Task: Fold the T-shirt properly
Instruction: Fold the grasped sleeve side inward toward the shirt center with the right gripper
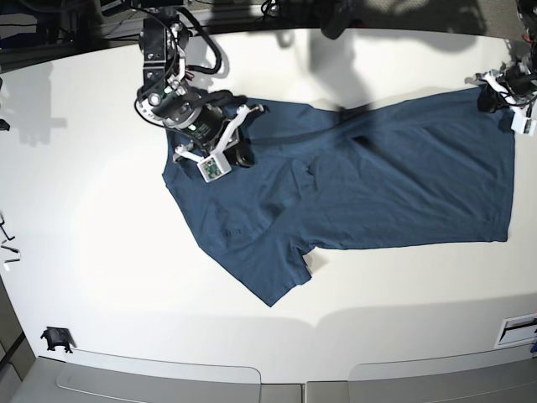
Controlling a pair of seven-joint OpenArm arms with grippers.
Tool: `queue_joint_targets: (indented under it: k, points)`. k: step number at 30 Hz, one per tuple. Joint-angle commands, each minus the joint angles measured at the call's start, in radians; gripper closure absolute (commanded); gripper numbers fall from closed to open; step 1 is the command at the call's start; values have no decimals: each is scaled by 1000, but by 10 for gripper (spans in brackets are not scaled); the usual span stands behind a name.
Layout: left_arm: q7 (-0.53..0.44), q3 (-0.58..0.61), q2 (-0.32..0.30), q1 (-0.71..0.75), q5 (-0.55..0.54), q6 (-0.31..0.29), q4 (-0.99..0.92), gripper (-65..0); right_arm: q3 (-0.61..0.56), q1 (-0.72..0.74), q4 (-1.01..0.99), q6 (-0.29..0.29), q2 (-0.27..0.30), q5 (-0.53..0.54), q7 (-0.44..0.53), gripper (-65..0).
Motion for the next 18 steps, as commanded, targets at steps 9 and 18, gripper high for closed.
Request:
queue_joint_targets:
  k: [9, 18]
  points:
    - [-16, -8, -22, 0, -15, -3, 15, 0, -1, 14, 18, 5, -21, 466, -35, 0]
    - [-16, -8, -22, 0, -15, -3, 15, 0, -1, 14, 18, 6, -121, 807, -62, 0]
